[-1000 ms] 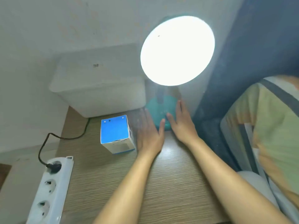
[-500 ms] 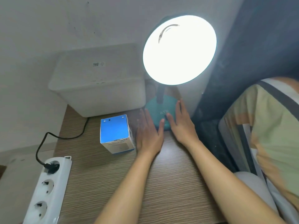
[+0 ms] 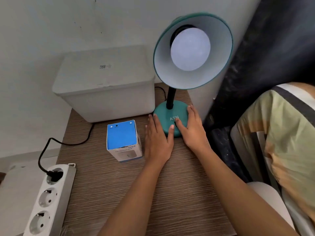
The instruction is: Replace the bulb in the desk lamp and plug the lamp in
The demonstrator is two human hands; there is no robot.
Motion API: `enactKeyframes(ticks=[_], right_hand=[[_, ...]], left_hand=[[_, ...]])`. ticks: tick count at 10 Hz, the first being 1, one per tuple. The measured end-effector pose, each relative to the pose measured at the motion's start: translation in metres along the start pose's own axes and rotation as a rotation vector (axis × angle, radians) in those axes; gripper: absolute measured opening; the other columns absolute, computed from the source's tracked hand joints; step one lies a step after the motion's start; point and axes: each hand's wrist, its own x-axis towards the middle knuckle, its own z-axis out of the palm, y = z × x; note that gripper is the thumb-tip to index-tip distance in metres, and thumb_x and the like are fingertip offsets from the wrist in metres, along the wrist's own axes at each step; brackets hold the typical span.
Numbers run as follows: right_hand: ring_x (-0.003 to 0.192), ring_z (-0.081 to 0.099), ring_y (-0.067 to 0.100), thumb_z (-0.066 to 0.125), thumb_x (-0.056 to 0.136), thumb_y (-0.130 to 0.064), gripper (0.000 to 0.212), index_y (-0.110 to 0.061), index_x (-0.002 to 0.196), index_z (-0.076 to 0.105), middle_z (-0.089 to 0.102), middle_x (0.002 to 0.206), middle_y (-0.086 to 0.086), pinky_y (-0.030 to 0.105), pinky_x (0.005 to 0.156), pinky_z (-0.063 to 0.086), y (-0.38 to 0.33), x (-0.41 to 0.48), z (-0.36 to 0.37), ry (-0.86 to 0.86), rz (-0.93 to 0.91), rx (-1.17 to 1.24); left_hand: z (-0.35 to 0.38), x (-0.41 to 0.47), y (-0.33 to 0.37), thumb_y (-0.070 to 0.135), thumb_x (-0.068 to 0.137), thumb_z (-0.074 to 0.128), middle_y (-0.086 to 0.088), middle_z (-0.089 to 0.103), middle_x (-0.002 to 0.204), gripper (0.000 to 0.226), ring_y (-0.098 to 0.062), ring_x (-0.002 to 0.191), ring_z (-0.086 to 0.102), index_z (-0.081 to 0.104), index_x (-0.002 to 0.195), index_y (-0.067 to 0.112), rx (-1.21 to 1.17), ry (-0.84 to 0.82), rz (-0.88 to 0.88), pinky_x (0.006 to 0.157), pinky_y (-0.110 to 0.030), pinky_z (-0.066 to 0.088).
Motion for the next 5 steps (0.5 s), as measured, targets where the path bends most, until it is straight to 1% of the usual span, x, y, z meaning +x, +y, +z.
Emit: enactKeyframes(ticks=[1,3,4,5], right_hand=[[0.145,0.016,0.019,0.047,0.093,-0.04,0.07,-0.011,0.148,0.016,0.014,0.159,0.005,0.031,0.116,0.015,-0.001,0.002,0.002,0.0,0.01,0.005],[0.146,0.015,0.019,0.039,0.096,-0.04,0.067,-0.014,0.15,0.009,0.01,0.16,0.004,0.035,0.117,0.016,-0.004,-0.003,0.003,0.017,-0.007,-0.057],[0.146,0.012,0.018,0.036,0.097,-0.041,0.067,-0.015,0.15,0.006,0.006,0.16,0.002,0.035,0.117,0.014,-0.007,-0.008,0.002,0.001,0.004,-0.048],[0.147,0.01,0.016,0.036,0.098,-0.039,0.066,-0.013,0.15,0.005,0.003,0.161,0.002,0.029,0.116,0.01,-0.008,-0.022,-0.002,0.008,0.025,-0.029]], left_hand=[[-0.003,-0.002,0.002,0.055,0.095,0.024,-0.009,-0.001,0.159,0.074,-0.025,0.146,0.002,-0.001,0.149,0.013,-0.013,-0.001,-0.009,0.116,-0.032,0.001],[-0.005,-0.002,0.004,0.057,0.094,0.025,-0.007,-0.001,0.159,0.074,-0.026,0.146,0.004,-0.002,0.15,0.015,-0.037,-0.018,-0.044,0.117,-0.037,0.007],[-0.007,-0.004,0.004,0.057,0.094,0.025,-0.006,-0.001,0.159,0.074,-0.026,0.146,0.004,-0.002,0.15,0.016,-0.051,-0.038,-0.046,0.117,-0.038,0.008],[-0.01,-0.007,0.006,0.056,0.095,0.027,-0.005,-0.005,0.159,0.074,-0.024,0.146,0.001,-0.004,0.149,0.015,-0.086,-0.046,-0.069,0.117,-0.037,0.007]])
